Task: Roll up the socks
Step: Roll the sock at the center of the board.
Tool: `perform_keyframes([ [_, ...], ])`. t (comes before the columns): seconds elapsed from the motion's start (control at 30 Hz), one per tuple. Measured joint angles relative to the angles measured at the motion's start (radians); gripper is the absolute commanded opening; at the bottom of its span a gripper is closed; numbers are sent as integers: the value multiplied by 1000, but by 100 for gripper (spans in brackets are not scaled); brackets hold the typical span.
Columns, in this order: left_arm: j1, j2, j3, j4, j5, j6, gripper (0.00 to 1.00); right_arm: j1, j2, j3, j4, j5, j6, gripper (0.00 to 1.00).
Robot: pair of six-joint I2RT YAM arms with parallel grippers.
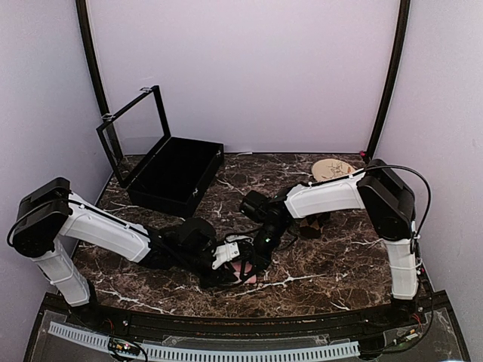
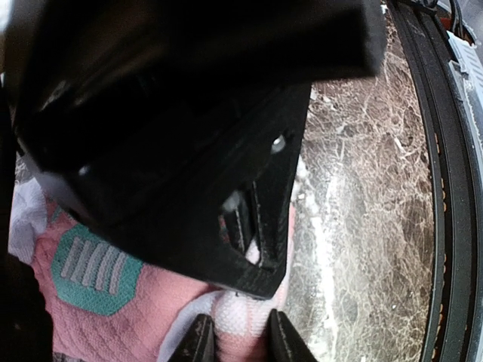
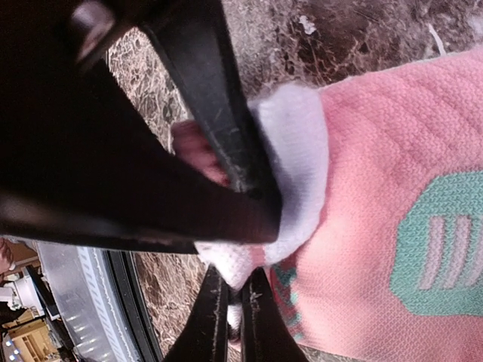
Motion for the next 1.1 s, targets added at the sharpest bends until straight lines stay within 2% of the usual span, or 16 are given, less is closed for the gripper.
perform_keyframes([
  [0.27, 0, 15, 21, -14, 10, -22, 13, -2, 0, 0, -10, 8, -4, 0],
  [0.47, 0, 14, 21, -15, 8, -39, 12, -5, 0, -1, -8, 11, 6, 17],
  [0.6, 0, 12, 20, -18, 4, -58, 12, -7, -1, -13, 12, 5, 27, 23],
  [1.1, 0, -3, 2, -14, -16, -97, 12, -27, -31, -73, 107, -13, 69, 27],
])
